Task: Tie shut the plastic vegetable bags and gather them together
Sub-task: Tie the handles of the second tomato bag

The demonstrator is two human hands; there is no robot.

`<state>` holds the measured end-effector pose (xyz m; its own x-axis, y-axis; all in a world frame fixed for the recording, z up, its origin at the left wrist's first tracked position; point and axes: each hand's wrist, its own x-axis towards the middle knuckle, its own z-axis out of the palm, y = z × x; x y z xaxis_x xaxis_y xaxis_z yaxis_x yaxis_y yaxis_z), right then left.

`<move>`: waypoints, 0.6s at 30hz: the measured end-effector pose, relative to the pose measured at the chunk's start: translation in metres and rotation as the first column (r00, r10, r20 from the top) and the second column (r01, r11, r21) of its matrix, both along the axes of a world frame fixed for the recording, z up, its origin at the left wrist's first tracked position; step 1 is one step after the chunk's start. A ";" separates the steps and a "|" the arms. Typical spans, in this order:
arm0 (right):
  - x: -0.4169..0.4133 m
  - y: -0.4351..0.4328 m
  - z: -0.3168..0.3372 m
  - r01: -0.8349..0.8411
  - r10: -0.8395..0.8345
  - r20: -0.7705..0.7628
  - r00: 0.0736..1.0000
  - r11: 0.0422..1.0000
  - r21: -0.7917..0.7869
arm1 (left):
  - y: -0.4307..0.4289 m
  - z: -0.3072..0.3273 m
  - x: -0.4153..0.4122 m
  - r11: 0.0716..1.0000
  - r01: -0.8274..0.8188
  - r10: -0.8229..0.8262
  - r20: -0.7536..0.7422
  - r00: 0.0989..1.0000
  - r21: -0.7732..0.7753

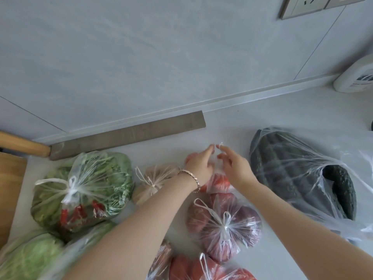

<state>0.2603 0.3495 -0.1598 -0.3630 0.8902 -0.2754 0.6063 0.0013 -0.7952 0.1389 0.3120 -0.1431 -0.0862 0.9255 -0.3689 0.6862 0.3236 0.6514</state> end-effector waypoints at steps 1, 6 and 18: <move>-0.001 -0.001 -0.005 -0.053 0.052 0.106 0.993 0.999 0.007 | 0.002 -0.002 0.002 0.998 0.050 -0.052 -0.057 0.997 -0.025; -0.008 -0.010 -0.008 -0.314 0.249 0.520 0.817 0.949 0.038 | 0.003 -0.012 0.003 0.984 0.149 -0.170 -0.250 0.953 -0.102; 0.023 -0.006 0.030 0.165 -0.190 -0.251 0.949 0.979 -0.118 | -0.006 0.006 -0.001 0.899 -0.436 0.419 0.340 0.842 -0.028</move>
<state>0.2831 0.3436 -0.1302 -0.2711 0.9215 -0.2781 0.3624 -0.1700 -0.9164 0.1380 0.3057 -0.1375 -0.3594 0.8423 -0.4018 0.2295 0.4971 0.8368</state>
